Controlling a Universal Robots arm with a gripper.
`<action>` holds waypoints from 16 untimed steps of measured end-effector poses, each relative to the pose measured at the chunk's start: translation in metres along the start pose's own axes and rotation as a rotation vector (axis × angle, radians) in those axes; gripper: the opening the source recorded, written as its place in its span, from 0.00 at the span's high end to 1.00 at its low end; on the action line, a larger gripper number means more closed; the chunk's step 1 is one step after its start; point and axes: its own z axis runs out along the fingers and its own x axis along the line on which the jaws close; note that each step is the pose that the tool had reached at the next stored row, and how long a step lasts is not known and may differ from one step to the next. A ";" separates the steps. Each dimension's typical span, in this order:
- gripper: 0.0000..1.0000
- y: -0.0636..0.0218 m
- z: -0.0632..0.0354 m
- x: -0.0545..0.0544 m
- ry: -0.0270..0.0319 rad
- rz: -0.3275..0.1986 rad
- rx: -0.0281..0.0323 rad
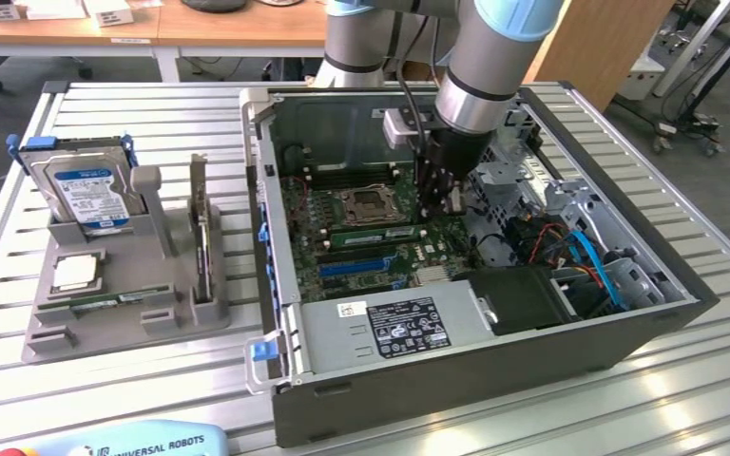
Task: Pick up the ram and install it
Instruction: 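Press down the ram until it locks into place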
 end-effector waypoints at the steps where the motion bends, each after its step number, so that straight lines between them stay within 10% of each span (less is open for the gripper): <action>1: 0.90 0.0000 0.0000 0.000 0.0000 0.000 0.0000; 16: 0.90 -0.0002 0.0041 0.000 -0.0002 0.000 0.0000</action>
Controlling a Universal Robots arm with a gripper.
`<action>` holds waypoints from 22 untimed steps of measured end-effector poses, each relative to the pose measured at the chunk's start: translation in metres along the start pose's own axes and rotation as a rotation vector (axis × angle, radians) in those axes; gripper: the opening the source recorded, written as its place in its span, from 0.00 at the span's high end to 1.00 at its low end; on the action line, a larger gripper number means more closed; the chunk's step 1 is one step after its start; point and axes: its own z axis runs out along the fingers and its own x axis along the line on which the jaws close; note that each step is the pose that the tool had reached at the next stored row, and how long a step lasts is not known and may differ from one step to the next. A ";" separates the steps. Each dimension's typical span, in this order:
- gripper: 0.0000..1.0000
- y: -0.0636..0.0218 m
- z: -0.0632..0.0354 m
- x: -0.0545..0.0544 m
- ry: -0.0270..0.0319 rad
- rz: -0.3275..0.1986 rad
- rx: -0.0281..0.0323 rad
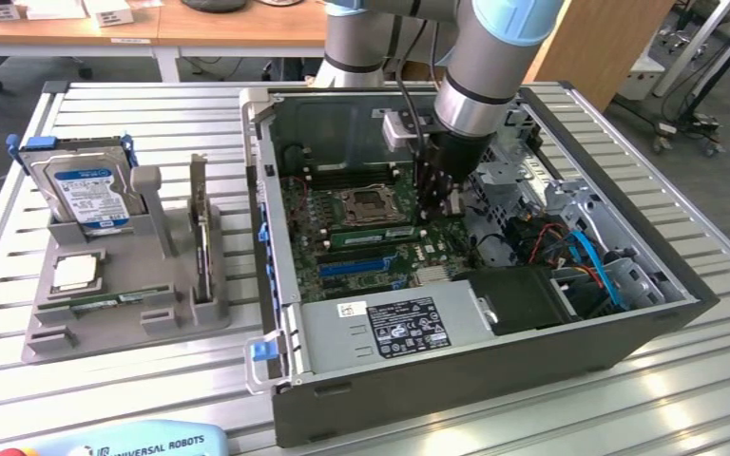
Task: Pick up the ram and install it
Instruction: 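Press down the ram until it locks into place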
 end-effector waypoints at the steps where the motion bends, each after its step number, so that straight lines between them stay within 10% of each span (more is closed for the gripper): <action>1: 0.90 0.0000 0.0002 0.000 -0.0001 0.000 0.0001; 22: 0.90 -0.0002 0.0045 -0.002 -0.0002 0.000 0.0002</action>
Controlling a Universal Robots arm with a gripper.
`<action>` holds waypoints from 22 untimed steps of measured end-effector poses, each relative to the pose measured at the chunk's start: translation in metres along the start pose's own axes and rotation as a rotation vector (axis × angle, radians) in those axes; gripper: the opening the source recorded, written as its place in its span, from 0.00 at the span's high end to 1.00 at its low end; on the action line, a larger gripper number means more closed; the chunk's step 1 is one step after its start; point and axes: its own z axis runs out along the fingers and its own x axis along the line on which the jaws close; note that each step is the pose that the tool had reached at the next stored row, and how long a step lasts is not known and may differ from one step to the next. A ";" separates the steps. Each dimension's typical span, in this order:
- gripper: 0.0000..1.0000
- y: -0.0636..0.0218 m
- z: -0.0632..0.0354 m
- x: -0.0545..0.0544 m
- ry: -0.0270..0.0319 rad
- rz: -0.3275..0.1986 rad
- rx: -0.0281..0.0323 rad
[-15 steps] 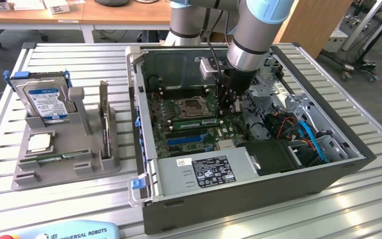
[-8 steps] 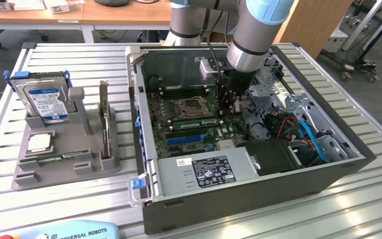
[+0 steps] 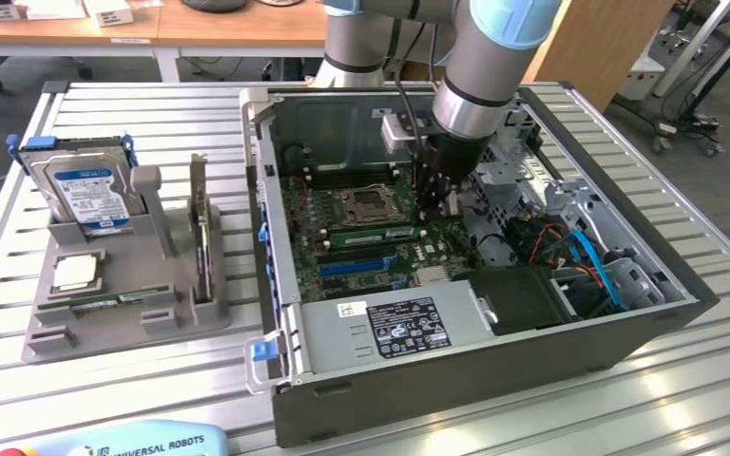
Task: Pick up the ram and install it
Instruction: 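Press down the ram until it locks into place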
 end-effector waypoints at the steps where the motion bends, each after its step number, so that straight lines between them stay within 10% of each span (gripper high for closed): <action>1: 0.90 0.0000 0.0002 0.000 0.0002 0.000 -0.0001; 22: 0.90 -0.0002 0.0042 0.000 0.0001 0.000 -0.0001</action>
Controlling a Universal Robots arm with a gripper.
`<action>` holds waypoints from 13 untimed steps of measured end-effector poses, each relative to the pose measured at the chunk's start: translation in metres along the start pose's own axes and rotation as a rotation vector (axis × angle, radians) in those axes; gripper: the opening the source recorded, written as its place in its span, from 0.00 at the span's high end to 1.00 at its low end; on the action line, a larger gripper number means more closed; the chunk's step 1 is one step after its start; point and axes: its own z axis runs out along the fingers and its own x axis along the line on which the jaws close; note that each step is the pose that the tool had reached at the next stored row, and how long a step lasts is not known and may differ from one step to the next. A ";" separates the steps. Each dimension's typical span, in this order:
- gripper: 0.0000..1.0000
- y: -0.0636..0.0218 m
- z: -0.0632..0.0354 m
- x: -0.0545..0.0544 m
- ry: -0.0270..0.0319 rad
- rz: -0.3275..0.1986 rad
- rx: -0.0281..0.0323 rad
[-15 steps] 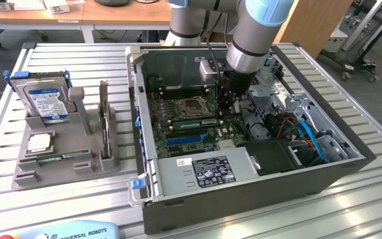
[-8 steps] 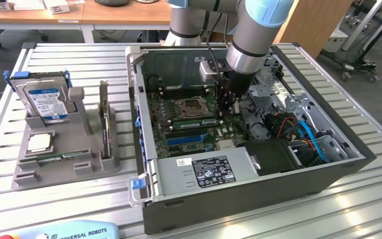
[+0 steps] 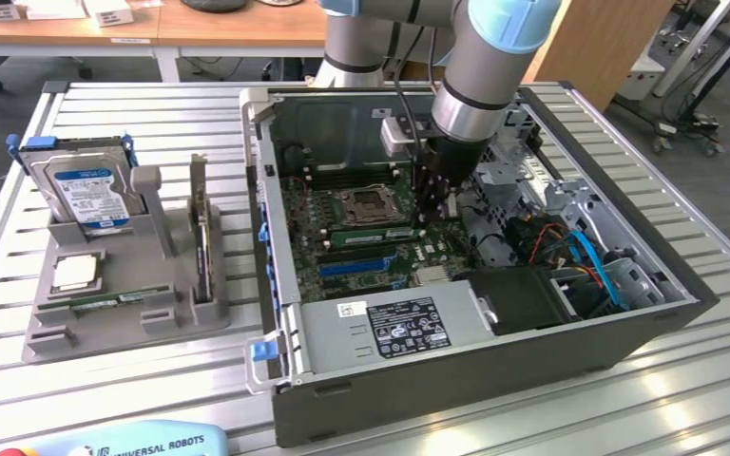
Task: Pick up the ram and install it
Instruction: 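Press down the ram until it locks into place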
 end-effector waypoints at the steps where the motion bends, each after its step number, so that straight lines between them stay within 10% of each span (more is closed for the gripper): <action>1: 0.90 0.0000 0.0000 0.000 0.0000 0.000 0.0000; 13: 0.90 0.0000 0.0003 0.000 -0.0001 0.000 0.0000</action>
